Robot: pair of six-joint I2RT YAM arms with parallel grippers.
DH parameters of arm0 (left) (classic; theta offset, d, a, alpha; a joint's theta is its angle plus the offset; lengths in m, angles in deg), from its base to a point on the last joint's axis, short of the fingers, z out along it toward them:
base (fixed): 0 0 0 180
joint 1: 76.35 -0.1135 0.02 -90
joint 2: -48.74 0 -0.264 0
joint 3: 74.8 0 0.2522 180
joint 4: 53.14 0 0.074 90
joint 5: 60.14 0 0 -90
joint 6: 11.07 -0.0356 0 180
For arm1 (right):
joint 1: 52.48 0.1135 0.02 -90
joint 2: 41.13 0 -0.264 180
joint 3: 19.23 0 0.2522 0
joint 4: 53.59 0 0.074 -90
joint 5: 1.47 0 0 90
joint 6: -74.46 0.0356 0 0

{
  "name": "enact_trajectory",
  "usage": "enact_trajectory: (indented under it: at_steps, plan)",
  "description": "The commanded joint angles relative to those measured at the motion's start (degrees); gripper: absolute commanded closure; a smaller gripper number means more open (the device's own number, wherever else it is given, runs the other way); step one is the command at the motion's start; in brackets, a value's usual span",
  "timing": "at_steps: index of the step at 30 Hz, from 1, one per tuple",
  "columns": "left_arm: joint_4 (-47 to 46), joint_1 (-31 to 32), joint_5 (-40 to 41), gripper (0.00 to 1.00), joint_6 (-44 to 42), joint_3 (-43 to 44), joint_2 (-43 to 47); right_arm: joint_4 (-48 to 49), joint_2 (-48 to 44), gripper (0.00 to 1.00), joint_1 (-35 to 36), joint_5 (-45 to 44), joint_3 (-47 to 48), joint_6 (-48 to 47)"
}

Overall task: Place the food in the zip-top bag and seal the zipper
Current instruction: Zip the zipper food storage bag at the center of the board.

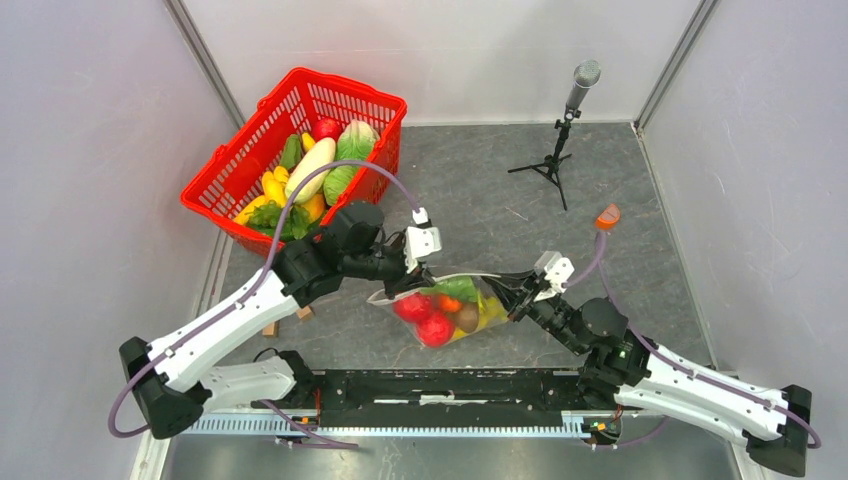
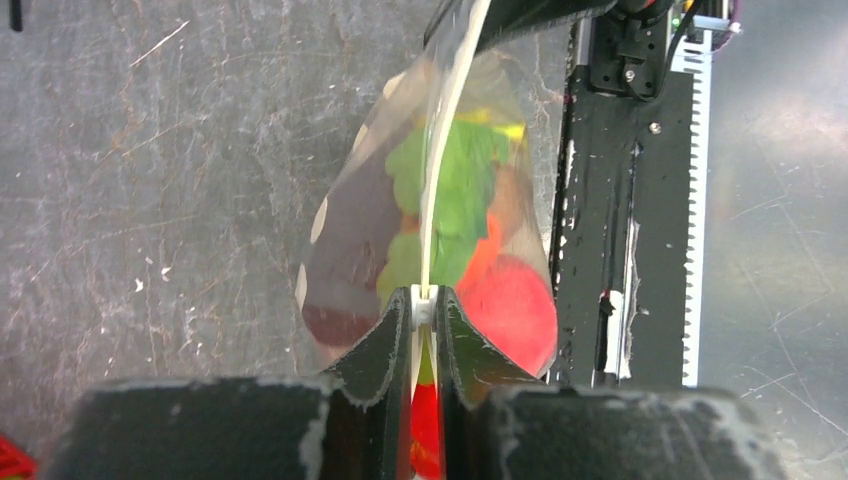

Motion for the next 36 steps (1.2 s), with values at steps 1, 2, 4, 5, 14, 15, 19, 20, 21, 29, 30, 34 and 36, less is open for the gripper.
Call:
enact_trajectory:
  at_steps: [1,2,4,5,14,15,19,20,21,29,30,34,36]
  plan:
    - [5.5,-0.9,3.6,0.90,-1.5,-1.8,4.6,1.7,-3.4,1.00,-0.3,-11.8,-1.0,1.9]
    - [5.8,-0.9,3.9,0.89,-1.2,-2.4,5.2,1.6,-4.0,1.00,-0.3,-13.4,-1.3,2.2]
    - [6.6,-0.9,5.3,0.89,-0.7,-3.6,6.7,1.2,-5.1,1.00,-0.3,-16.6,-2.0,3.2]
    - [7.4,-0.9,6.4,0.89,-0.7,-4.0,7.4,1.0,-5.7,1.00,-0.3,-18.2,-2.3,3.7]
    - [14.0,-1.0,13.3,0.87,-1.1,-5.6,12.3,-1.4,-12.8,1.00,-0.3,-29.1,-5.2,7.9]
    - [14.4,-1.0,13.9,0.87,-1.1,-5.8,12.5,-1.6,-13.8,1.00,-0.3,-29.6,-5.5,8.1]
    - [14.4,-1.0,14.8,0.86,-0.7,-6.6,12.9,-2.5,-15.2,1.00,-0.3,-29.8,-5.6,8.0]
    - [13.9,-1.0,14.7,0.85,-0.2,-6.6,12.9,-2.7,-15.1,1.00,-0.3,-29.5,-5.4,8.0]
    - [13.3,-1.0,14.6,0.77,0.3,-6.7,12.9,-2.7,-14.6,1.00,-0.3,-28.8,-5.1,7.7]
    - [3.3,-1.0,17.7,0.10,6.8,-7.8,15.4,-0.9,-8.6,1.00,-0.3,-24.3,-2.7,5.4]
    - [1.7,-1.0,18.5,0.02,7.8,-8.4,16.2,-0.5,-7.7,1.00,-0.3,-24.2,-2.1,4.6]
    - [-5.4,-1.0,21.3,0.00,11.3,-11.2,20.2,0.4,-2.4,1.00,-0.3,-24.3,2.8,-1.6]
    - [-8.5,-1.0,22.4,0.00,13.0,-12.6,21.5,-1.0,1.8,1.00,-0.3,-25.1,7.7,-6.7]
